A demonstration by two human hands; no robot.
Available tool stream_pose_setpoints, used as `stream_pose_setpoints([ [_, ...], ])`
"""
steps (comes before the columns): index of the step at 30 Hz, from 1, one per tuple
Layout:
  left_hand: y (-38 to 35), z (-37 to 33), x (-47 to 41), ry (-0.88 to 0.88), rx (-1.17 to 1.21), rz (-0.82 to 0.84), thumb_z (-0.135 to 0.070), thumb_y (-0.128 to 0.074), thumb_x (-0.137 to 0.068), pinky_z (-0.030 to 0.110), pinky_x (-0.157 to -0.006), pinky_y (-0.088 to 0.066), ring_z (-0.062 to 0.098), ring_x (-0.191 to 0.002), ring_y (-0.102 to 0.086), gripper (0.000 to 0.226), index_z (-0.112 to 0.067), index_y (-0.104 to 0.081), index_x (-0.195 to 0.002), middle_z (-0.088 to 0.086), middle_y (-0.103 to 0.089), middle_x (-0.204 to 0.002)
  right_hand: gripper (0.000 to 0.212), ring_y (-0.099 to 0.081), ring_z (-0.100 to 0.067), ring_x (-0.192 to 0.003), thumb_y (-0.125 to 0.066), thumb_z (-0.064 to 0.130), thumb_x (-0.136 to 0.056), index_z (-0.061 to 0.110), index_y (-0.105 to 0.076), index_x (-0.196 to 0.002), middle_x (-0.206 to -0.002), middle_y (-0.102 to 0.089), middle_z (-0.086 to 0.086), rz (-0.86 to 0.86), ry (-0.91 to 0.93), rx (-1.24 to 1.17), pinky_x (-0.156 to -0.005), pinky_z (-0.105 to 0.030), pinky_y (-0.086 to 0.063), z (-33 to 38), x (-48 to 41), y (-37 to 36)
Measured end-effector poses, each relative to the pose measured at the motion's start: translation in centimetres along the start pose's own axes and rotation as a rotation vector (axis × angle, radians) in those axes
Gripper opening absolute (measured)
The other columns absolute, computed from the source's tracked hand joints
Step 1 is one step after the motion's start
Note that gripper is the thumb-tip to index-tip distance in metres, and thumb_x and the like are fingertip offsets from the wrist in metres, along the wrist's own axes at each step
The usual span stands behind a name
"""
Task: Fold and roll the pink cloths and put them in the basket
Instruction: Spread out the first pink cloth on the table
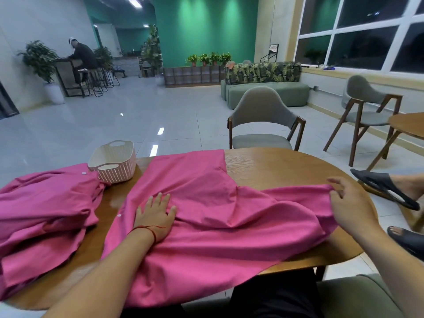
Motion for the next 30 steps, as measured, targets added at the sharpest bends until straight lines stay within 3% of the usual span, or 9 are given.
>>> stream_pose_setpoints([
  [3,0.5,-0.5,0.0,0.037,-0.009,0.057,-0.055,-0.023,-0.106,0.056,-0.127,-0.007,0.024,-0.161,-0.005,0.065,-0.035,-0.013,-0.166,-0.006,-0.003,-0.175,0.028,-0.067,-0.015,-0.104,-0.051,0.024,-0.109,0.043,-0.066,-0.124,-0.126,-0.070,0.010,0.194,0.008,0.002,-0.080,-0.039,-0.055,-0.6,1.9,-1.1],
  [5,1.6,-1.5,-0.2,0.053,0.021,0.054,-0.049,-0.031,-0.099,0.056,-0.124,-0.024,0.032,-0.155,-0.027,0.066,-0.026,-0.032,-0.160,0.006,-0.025,-0.171,0.032,-0.065,-0.013,-0.115,-0.052,0.024,-0.109,0.050,-0.067,-0.118,-0.122,-0.070,0.020,0.212,0.127,-0.009,-0.090,-0.038,-0.052,0.8,3.6,-1.6],
  [7,3.2,-4.0,0.0,-0.012,0.157,-0.049,-0.038,-0.045,-0.091,0.049,-0.115,-0.040,0.037,-0.138,-0.048,0.060,-0.016,-0.048,-0.146,0.016,-0.049,-0.152,0.042,-0.061,-0.007,-0.114,-0.055,0.013,-0.105,0.045,-0.070,-0.126,-0.127,-0.067,0.023,0.182,0.305,0.018,-0.092,-0.034,-0.049,2.8,5.6,-2.1],
  [10,5.5,-9.5,1.1,-0.247,0.406,-0.213,-0.021,-0.056,-0.099,0.040,-0.116,-0.039,0.032,-0.134,-0.053,0.046,-0.010,-0.055,-0.143,0.015,-0.057,-0.144,0.049,-0.059,0.005,-0.121,-0.057,0.016,-0.103,0.045,-0.064,-0.142,-0.147,-0.056,0.028,0.251,0.600,0.061,-0.100,-0.023,-0.050,6.2,9.2,-4.2],
  [14,7.7,-15.4,3.0,-0.462,0.602,-0.205,-0.025,-0.057,-0.104,0.029,-0.099,-0.050,0.014,-0.108,-0.064,0.029,-0.020,-0.065,-0.131,-0.003,-0.068,-0.126,0.074,-0.067,-0.001,-0.120,-0.054,0.019,-0.092,0.058,-0.041,-0.153,-0.157,-0.034,0.046,0.469,0.852,0.219,-0.084,-0.029,-0.062,7.5,13.5,-8.6],
  [17,7.4,-17.7,3.4,-0.492,0.648,-0.098,-0.037,-0.058,-0.104,0.032,-0.091,-0.055,0.011,-0.093,-0.067,0.022,-0.023,-0.071,-0.115,-0.006,-0.074,-0.107,0.084,-0.065,-0.003,-0.125,-0.039,0.019,-0.086,0.066,-0.026,-0.155,-0.154,-0.016,0.057,0.617,0.906,0.297,-0.087,-0.030,-0.060,7.5,15.2,-10.6],
  [23,3.9,-19.5,4.2,-0.373,0.343,0.170,-0.081,-0.063,-0.081,0.032,-0.078,-0.052,0.012,-0.079,-0.064,0.056,-0.026,-0.068,-0.087,-0.009,-0.071,-0.085,0.060,-0.051,0.013,-0.131,-0.043,0.022,-0.095,0.057,-0.051,-0.143,-0.148,-0.040,0.050,0.749,0.925,0.192,-0.102,-0.018,-0.047,8.9,15.5,-9.9],
  [27,1.7,-19.6,5.0,-0.416,0.162,0.133,-0.049,-0.068,-0.085,0.034,-0.078,-0.054,0.024,-0.084,-0.066,0.029,-0.022,-0.061,-0.077,-0.003,-0.071,-0.085,0.032,-0.066,0.005,-0.083,-0.058,0.022,-0.098,0.043,-0.074,-0.115,-0.098,-0.071,0.035,0.737,0.751,0.033,-0.076,-0.013,-0.043,10.4,14.0,-8.1],
  [30,0.9,-19.2,5.2,-0.406,0.282,0.155,-0.030,-0.065,-0.089,0.032,-0.074,-0.052,0.024,-0.082,-0.067,0.017,-0.021,-0.062,-0.075,0.001,-0.072,-0.083,0.028,-0.061,-0.004,-0.062,-0.066,0.011,-0.094,0.036,-0.079,-0.092,-0.075,-0.072,0.025,0.491,0.488,-0.159,-0.065,-0.022,-0.044,10.2,10.6,-7.2],
])
Point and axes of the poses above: each hand's wrist, its own x-axis away from the middle knuckle, its own y-axis out of the back of the hand, z = x × y, the point moved 5 cm from there along -x, towards the middle knuckle
